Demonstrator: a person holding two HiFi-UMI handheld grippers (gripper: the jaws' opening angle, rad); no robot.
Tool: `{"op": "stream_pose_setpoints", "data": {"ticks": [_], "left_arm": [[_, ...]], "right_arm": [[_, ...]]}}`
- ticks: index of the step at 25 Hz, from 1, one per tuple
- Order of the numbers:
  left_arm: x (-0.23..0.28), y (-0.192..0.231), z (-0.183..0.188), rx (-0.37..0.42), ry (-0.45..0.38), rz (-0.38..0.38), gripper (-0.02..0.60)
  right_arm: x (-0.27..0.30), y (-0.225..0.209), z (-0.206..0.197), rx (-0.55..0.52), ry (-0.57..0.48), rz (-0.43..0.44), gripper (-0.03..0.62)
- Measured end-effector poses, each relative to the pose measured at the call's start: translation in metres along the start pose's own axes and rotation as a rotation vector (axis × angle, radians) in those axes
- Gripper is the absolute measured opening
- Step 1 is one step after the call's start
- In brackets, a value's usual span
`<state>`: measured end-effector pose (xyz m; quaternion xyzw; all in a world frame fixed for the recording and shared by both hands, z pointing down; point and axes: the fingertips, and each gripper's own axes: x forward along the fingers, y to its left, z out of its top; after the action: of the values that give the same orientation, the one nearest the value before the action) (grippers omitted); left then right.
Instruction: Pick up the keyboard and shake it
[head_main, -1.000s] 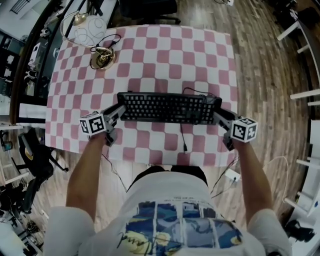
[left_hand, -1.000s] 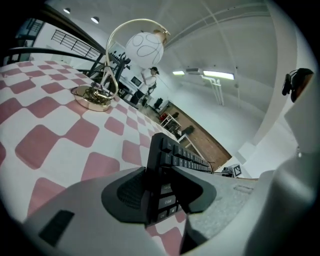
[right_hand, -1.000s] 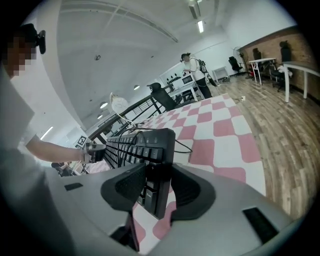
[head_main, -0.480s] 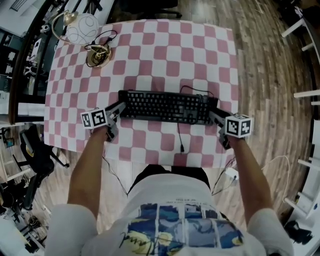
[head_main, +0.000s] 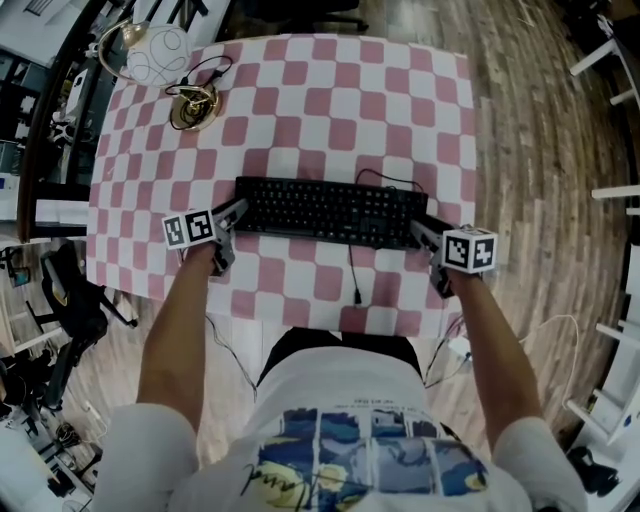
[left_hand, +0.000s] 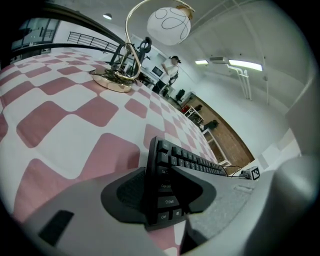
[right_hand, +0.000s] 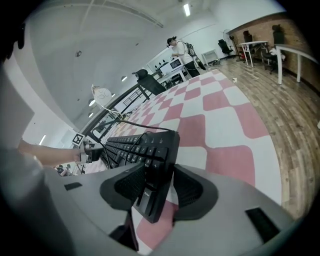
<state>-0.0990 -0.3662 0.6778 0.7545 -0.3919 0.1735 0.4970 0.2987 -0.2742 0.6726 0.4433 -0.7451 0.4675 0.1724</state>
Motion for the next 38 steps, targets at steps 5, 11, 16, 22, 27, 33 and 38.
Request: {"op": "stream_pose_setpoints", "data": {"ticks": [5,11,16,22,27,33,38], "left_arm": [[0.001,0.001,0.001,0.012,-0.001,0.046,0.143],[-0.003,0.000,0.002,0.067,0.000,0.122,0.143],[-0.010,-0.008,0.004,0.137,-0.008,0.177,0.143],[-0.022,-0.034,0.006,0.240,-0.036,0.171,0.135],[-0.041,-0.063,-0.006,0.291,-0.063,0.114,0.098],[-0.073,-0.111,-0.026,0.384,-0.092,-0.025,0.055],[-0.108,-0.141,-0.033,0.444,-0.130,-0.115,0.009]], "right_arm": [[0.002,-0.003,-0.001,-0.048,0.028,-0.005,0.175],[0.001,-0.003,-0.001,-0.076,0.032,0.001,0.183],[-0.005,-0.003,-0.001,-0.119,0.017,-0.009,0.189],[-0.021,0.009,-0.006,-0.166,-0.019,-0.016,0.128],[-0.045,0.028,-0.017,-0.171,-0.071,-0.042,0.071],[-0.073,0.076,-0.030,-0.242,-0.132,-0.078,0.033],[-0.087,0.126,-0.034,-0.290,-0.177,-0.092,0.002]]}}
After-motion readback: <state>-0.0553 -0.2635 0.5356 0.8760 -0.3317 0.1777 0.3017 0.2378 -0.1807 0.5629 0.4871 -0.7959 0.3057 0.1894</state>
